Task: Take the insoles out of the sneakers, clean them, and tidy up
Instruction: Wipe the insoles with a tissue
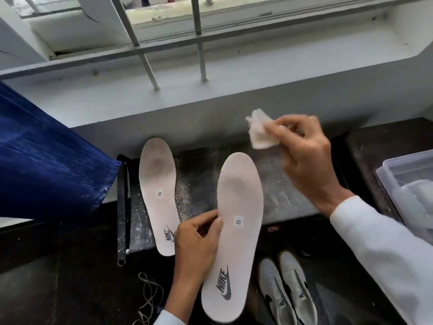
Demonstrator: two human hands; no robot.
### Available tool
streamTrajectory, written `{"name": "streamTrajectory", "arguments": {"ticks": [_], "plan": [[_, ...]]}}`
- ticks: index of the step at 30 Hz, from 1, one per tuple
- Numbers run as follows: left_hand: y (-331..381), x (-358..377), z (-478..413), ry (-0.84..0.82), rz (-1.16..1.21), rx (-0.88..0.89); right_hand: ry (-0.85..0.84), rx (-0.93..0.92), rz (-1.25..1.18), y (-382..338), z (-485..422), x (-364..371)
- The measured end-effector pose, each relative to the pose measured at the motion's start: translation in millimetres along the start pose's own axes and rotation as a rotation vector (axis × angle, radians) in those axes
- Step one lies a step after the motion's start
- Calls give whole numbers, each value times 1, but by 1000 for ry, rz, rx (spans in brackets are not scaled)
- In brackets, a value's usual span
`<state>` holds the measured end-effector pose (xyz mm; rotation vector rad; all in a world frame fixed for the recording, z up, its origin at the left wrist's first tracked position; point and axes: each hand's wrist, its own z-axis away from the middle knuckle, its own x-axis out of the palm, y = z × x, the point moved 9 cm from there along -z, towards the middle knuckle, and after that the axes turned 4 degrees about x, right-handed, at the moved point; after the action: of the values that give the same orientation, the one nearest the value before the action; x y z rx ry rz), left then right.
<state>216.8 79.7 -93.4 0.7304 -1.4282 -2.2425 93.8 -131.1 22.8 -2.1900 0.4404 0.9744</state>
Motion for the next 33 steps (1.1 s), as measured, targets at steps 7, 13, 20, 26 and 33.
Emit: {"name": "streamTrajectory", "arguments": {"ticks": [7, 13, 20, 26, 33], "plan": [[1, -1, -5, 21, 10, 23, -587, -479, -70, -49, 92, 55], [-6, 0, -3, 13, 9, -25, -321, -60, 81, 35, 4, 65], [-5, 6, -10, 23, 24, -24, -256, -215, -132, -47, 35, 10], [-1, 5, -9, 3, -3, 24, -668, -443, -80, -33, 86, 66], [-9, 4, -4, 13, -7, -24, -219, 117, -3, 43, -7, 45]]}}
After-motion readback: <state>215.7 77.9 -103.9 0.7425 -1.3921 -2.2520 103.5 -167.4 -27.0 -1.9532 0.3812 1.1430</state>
